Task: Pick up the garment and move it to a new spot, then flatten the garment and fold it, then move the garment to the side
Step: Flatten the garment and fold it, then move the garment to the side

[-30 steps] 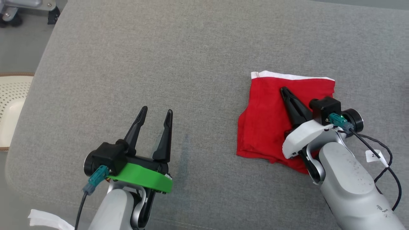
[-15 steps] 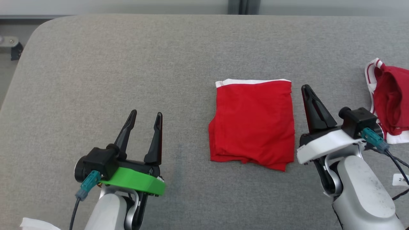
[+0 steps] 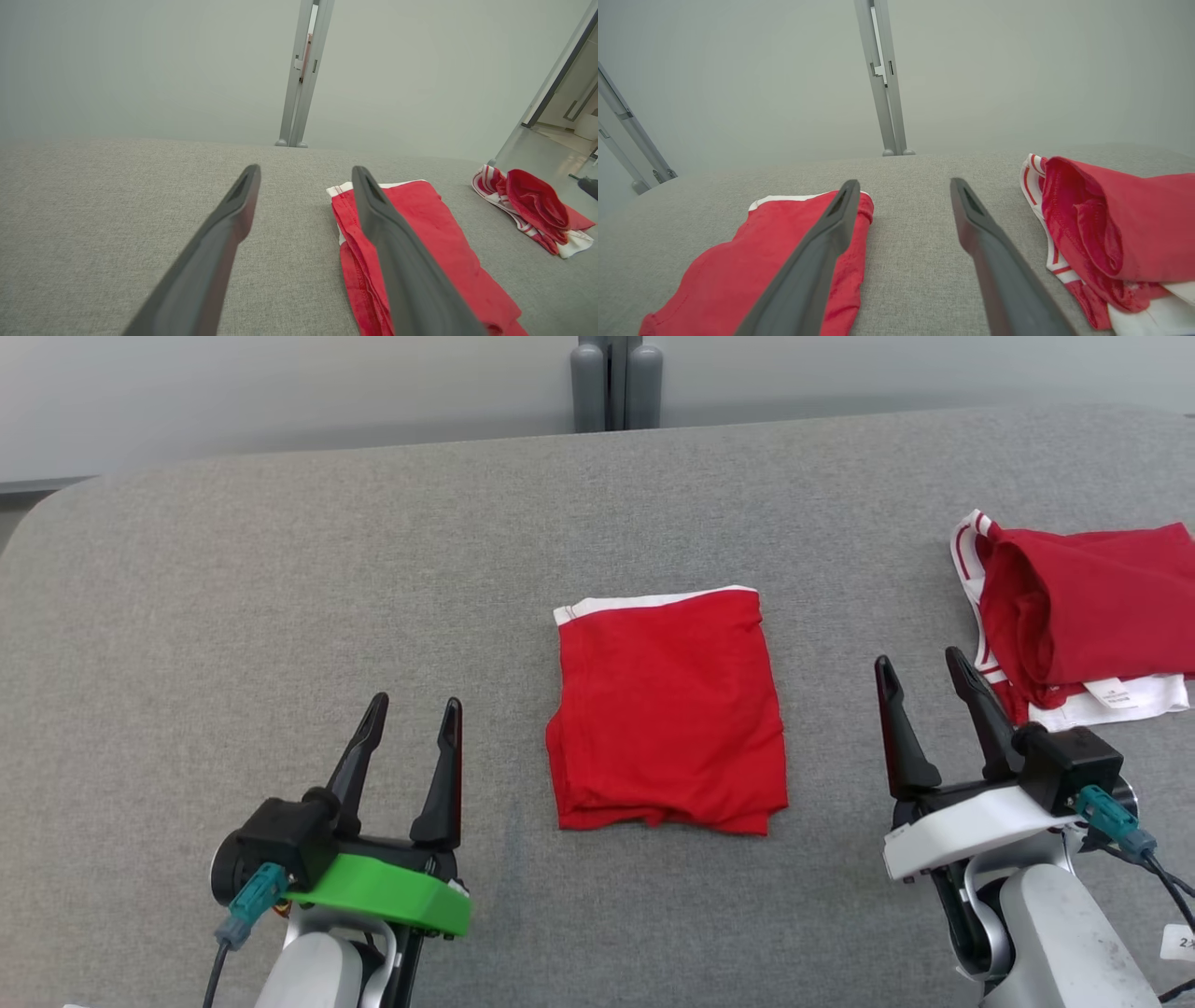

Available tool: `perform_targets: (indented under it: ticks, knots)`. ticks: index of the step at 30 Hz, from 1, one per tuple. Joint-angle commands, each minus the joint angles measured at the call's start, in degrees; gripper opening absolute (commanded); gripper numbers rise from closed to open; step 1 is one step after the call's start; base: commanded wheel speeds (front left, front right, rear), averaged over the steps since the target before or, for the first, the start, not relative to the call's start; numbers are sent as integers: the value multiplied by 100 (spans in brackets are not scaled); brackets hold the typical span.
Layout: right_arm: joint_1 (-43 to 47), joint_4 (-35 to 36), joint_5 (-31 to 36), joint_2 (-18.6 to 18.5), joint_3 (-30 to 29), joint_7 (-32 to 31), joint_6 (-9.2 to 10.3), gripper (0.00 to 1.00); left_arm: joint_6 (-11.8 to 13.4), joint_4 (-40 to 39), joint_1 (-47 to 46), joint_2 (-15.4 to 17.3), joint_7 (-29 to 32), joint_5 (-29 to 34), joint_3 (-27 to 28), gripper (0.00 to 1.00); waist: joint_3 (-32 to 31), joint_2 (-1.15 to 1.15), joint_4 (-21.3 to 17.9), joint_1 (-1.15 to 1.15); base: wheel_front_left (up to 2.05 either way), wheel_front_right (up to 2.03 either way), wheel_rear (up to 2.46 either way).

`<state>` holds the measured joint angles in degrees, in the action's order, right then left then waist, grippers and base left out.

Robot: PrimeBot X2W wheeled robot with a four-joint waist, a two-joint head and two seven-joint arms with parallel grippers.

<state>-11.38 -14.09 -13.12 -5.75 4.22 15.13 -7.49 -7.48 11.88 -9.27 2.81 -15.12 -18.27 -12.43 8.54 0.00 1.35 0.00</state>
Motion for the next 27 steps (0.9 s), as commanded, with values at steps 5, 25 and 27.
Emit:
perform_targets:
  ticks: [5, 25, 27]
  knots:
    - [125, -11, 87, 74, -51, -1, 0, 100, -3, 37, 162, 19, 0, 29, 57, 100, -100, 0, -78, 0, 0, 0, 0]
    - [-433, -854, 130, 77, 285, -102, 0, 100, -3, -18, -114, 18, 0, 71, -162, 100, 401, 0, 297, 0, 0, 0, 0]
    - [-578, -1050, 89, 72, 331, -225, 1, 100, -3, -9, -157, 18, 0, 82, -205, 100, 488, 0, 365, 0, 0, 0, 0]
